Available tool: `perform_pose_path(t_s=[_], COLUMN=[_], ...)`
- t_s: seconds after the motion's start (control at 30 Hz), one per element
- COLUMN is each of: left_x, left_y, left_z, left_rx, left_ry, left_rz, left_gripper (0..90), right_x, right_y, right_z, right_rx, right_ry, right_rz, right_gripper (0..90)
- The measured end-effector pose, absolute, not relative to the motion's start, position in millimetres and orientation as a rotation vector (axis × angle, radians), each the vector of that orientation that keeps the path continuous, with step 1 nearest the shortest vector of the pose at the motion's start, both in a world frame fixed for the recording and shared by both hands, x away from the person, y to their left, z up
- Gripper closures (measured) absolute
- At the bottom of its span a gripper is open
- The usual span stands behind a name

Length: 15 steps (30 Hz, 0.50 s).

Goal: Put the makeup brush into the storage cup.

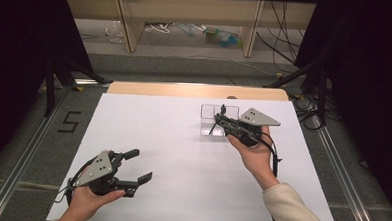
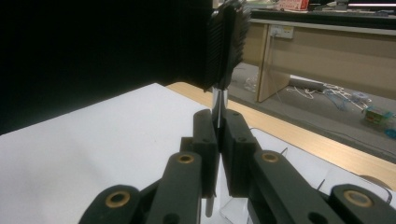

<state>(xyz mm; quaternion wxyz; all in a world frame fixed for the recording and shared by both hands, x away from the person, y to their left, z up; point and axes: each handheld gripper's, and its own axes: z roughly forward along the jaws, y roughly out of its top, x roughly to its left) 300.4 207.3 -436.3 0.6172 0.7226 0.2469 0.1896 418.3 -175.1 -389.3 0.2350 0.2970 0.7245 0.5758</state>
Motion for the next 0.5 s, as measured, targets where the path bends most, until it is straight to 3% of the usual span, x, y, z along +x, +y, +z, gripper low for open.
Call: perform_pose_path(t_s=[0.5], left_x=[300.2], left_y=[207.4], left_z=[-436.2], left_rx=[1.663], left_ry=[0.569], left_rz=[0.438], left_gripper=[17.3], right_x=[422.3], right_y=[-175.1], right_z=[-385.0], right_rx=[0.820], right_ry=[1.977], right_rz=[1.578], right_gripper=[85.4])
